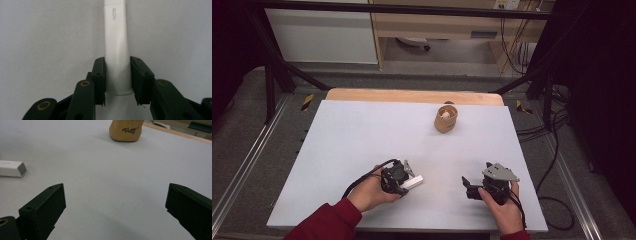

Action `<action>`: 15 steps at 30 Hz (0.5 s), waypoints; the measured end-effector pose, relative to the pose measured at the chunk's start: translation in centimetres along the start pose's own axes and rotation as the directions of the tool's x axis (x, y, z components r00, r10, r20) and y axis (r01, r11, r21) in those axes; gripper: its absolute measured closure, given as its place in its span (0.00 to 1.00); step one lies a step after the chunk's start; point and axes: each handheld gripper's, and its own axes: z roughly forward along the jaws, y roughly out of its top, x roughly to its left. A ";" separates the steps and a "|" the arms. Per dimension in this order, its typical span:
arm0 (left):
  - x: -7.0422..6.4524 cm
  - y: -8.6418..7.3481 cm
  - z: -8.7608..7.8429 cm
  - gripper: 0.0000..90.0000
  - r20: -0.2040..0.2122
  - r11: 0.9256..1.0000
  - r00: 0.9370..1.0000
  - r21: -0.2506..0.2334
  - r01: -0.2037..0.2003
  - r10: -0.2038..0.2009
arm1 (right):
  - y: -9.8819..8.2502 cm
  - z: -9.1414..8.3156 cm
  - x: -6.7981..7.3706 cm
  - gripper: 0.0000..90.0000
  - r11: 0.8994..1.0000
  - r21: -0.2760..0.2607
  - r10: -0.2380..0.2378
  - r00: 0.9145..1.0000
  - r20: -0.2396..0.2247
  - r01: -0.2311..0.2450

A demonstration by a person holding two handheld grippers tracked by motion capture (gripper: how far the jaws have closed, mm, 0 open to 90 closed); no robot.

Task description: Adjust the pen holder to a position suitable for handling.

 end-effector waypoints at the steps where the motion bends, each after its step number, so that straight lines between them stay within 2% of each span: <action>1: 0.0 0.0 0.0 0.74 0.001 1.000 1.000 -0.002 -0.002 0.002 | 0.0 0.0 0.0 0.04 1.000 0.000 0.001 1.000 0.000 -0.001; 8: -0.1 -0.4 0.0 0.75 -0.004 0.999 0.999 -0.034 -0.034 0.034 | 0.0 0.0 0.0 0.04 1.000 0.000 0.005 1.000 -0.002 -0.005; 15: -0.2 -0.9 -0.1 0.75 -0.014 0.997 0.999 -0.070 -0.036 0.035 | 0.0 0.0 0.0 0.04 1.000 -0.003 0.004 1.000 -0.003 -0.004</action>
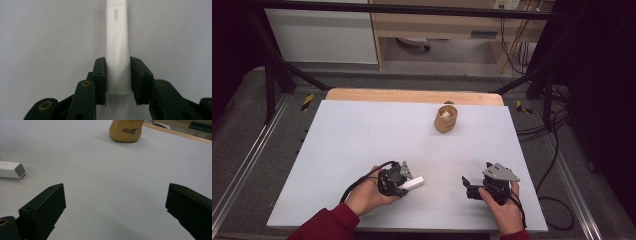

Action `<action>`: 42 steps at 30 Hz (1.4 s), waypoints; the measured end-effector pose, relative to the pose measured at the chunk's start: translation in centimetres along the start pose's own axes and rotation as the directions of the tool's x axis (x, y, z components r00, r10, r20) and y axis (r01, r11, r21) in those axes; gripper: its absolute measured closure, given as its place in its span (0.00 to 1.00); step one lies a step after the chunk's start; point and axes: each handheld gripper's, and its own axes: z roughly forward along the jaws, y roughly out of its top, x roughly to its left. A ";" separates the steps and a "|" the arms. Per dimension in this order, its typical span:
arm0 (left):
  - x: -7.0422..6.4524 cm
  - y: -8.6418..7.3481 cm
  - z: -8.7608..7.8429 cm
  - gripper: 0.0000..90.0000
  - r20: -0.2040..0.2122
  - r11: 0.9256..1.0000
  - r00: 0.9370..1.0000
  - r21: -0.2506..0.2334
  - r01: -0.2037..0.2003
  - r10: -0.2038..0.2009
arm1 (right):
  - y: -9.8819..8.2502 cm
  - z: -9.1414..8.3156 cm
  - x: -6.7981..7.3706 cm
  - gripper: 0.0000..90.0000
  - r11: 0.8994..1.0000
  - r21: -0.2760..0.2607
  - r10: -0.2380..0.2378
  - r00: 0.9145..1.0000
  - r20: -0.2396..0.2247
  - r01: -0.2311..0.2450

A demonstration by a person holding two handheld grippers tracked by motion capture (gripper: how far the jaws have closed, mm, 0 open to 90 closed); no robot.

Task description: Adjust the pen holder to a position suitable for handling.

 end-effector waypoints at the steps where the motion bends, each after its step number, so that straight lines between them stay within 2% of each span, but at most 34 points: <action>1: 0.0 -0.1 0.0 0.75 -0.004 1.000 1.000 -0.009 0.001 -0.001 | 0.0 0.0 0.0 0.04 1.000 0.001 -0.001 1.000 0.000 0.001; 3: 0.1 -0.2 -0.1 0.75 -0.008 0.999 1.000 -0.033 0.007 -0.007 | 0.0 0.0 0.0 0.04 1.000 0.001 0.000 1.000 0.000 0.000; 6: 0.4 -0.4 -0.4 0.75 -0.020 0.995 0.999 -0.095 0.024 -0.026 | 0.0 0.0 0.0 0.04 1.000 -0.002 -0.002 1.000 0.000 0.002; 8: 0.5 -0.5 -0.6 0.75 -0.029 0.990 0.999 -0.135 0.038 -0.042 | 0.0 0.0 0.0 0.04 1.000 -0.004 0.004 1.000 0.000 -0.004; 11: 0.7 -0.7 -0.8 0.75 -0.065 0.977 0.996 -0.210 0.040 -0.055 | 0.1 0.0 0.0 0.04 1.000 -0.003 0.009 1.000 -0.003 -0.009; 14: 0.9 -1.0 -0.7 0.75 -0.092 0.948 0.991 -0.313 0.059 -0.093 | 0.1 -0.1 0.1 0.04 1.000 -0.010 0.013 1.000 -0.003 -0.013; 16: 1.1 -1.2 -0.5 0.75 -0.106 0.931 0.987 -0.357 0.078 -0.124 | 0.2 -0.1 0.1 0.03 1.000 -0.015 0.020 1.000 -0.005 -0.021; 18: 1.3 -1.4 -0.3 0.75 -0.112 0.910 0.982 -0.403 0.094 -0.151 | 0.4 -0.1 0.2 0.03 0.999 -0.028 0.037 0.999 -0.011 -0.037; 20: 1.5 -1.7 -0.2 0.75 -0.118 0.885 0.978 -0.455 0.101 -0.172 | 0.6 -0.2 0.3 0.03 0.997 -0.042 0.061 0.998 -0.017 -0.062; 21: 1.5 -1.7 -0.2 0.75 -0.122 0.875 0.978 -0.475 0.093 -0.170 | 0.7 -0.2 0.4 0.03 0.996 -0.051 0.075 0.997 -0.022 -0.076; 22: 1.5 -1.7 -0.3 0.75 -0.132 0.861 0.976 -0.502 0.084 -0.172 | 0.9 -0.3 0.5 0.03 0.994 -0.057 0.088 0.996 -0.028 -0.090; 23: 1.5 -1.7 -0.4 0.75 -0.139 0.856 0.974 -0.510 0.085 -0.179 | 1.1 -0.3 0.6 0.03 0.992 -0.067 0.105 0.994 -0.037 -0.108; 24: 1.5 -1.7 -0.5 0.75 -0.140 0.842 0.972 -0.532 0.087 -0.189 | 1.3 -0.3 0.7 0.03 0.990 -0.072 0.117 0.992 -0.044 -0.120; 26: 1.5 -1.6 -0.7 0.75 -0.150 0.828 0.969 -0.554 0.081 -0.195 | 1.8 -0.3 1.1 0.03 0.984 -0.091 0.146 0.987 -0.059 -0.151; 28: 1.5 -1.6 -0.8 0.75 -0.146 0.808 0.968 -0.583 0.083 -0.205 | 2.5 -0.1 1.7 0.03 0.982 -0.102 0.153 0.985 -0.078 -0.161; 33: 1.3 -1.8 -1.2 0.75 -0.155 0.779 0.964 -0.623 0.073 -0.214 | 3.9 0.8 3.6 0.04 0.980 -0.102 0.158 0.978 -0.135 -0.172; 34: 1.3 -1.8 -1.3 0.75 -0.155 0.774 0.964 -0.629 0.074 -0.218 | 4.2 1.0 4.0 0.04 0.977 -0.106 0.167 0.974 -0.150 -0.184; 39: 1.3 -2.1 -1.6 0.75 -0.153 0.759 0.961 -0.647 0.078 -0.230 | 5.6 2.0 5.5 0.05 0.968 -0.116 0.199 0.960 -0.198 -0.224; 42: 1.2 -2.3 -1.6 0.75 -0.151 0.745 0.959 -0.662 0.081 -0.238 | 6.2 2.5 6.0 0.06 0.959 -0.126 0.223 0.949 -0.221 -0.254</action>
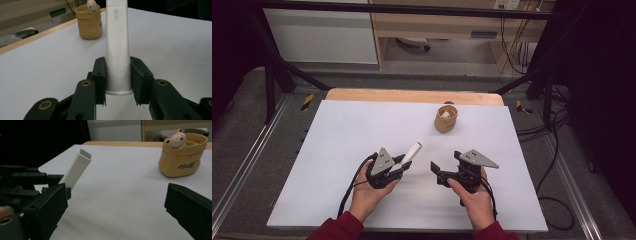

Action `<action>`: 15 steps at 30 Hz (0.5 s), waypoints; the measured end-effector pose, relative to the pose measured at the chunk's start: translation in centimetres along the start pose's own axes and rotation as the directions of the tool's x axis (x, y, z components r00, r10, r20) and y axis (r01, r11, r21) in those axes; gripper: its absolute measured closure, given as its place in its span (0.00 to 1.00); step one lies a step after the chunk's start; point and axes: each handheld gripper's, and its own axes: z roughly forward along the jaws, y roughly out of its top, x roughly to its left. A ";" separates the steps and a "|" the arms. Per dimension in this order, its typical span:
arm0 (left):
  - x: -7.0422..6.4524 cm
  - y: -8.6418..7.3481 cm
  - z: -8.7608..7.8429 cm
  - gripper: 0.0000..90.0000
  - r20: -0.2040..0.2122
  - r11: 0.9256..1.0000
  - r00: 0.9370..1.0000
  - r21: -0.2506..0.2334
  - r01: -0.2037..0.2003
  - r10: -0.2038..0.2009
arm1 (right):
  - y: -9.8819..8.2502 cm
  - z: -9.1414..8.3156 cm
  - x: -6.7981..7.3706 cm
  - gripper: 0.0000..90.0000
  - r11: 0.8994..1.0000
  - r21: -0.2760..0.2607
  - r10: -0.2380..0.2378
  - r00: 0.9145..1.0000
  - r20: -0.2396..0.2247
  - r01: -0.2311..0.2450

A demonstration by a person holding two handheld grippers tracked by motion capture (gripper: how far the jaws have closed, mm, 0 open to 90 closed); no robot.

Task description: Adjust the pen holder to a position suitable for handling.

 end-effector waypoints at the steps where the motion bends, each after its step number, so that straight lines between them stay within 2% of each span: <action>1: -0.1 0.0 0.0 0.75 -0.002 1.000 1.000 -0.003 -0.002 0.002 | 0.2 0.2 0.2 0.06 1.000 -0.004 0.013 1.000 -0.006 -0.013; 9: -0.3 0.1 -0.1 0.75 -0.005 1.000 1.000 -0.021 0.000 0.000 | 0.7 1.7 1.0 0.08 0.997 -0.011 0.082 0.995 -0.053 -0.082; 15: -0.2 0.2 -0.2 0.75 0.008 1.000 1.000 -0.031 0.005 -0.005 | 1.0 2.0 1.5 0.08 0.996 -0.014 0.085 0.994 -0.063 -0.086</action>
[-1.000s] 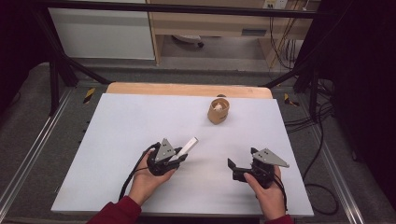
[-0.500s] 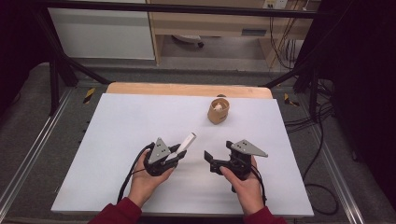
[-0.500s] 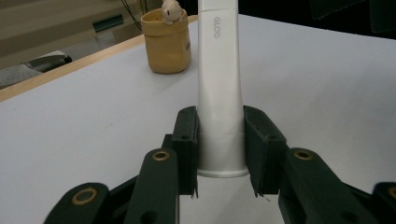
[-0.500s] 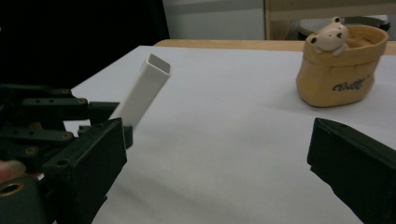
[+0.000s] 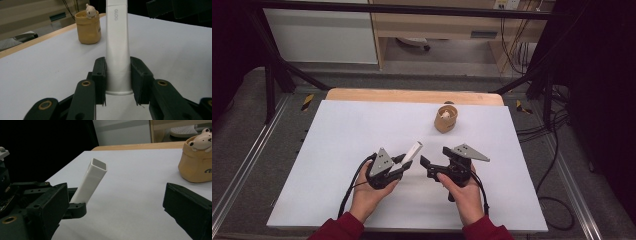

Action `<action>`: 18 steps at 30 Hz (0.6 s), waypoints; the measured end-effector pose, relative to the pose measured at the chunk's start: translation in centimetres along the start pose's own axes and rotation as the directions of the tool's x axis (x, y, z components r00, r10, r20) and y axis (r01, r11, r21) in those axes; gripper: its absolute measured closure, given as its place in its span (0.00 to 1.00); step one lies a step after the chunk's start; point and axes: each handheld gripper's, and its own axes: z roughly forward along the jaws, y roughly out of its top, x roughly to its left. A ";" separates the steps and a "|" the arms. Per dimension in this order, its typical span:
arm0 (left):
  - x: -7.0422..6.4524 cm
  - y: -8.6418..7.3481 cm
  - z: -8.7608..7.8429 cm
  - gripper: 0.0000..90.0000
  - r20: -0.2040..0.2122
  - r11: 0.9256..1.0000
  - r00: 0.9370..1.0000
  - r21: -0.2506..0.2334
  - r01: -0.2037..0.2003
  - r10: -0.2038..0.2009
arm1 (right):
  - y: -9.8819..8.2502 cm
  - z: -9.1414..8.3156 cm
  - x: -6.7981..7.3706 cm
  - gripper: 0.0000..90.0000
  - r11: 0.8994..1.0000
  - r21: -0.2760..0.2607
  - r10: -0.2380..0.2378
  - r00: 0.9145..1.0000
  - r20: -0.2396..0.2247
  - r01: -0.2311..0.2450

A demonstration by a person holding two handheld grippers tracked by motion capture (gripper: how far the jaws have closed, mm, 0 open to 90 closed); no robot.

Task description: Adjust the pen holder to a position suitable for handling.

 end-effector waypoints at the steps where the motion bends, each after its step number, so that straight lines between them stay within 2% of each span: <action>1: 0.0 0.0 0.0 0.75 0.000 1.000 1.000 -0.004 0.001 -0.001 | 0.1 0.1 0.1 0.08 1.000 -0.001 -0.001 1.000 -0.001 0.001; 18: -0.2 0.7 -1.0 0.75 -0.024 0.997 0.999 -0.071 0.024 -0.026 | 1.8 0.8 2.3 0.11 0.999 -0.042 0.013 0.998 -0.058 -0.016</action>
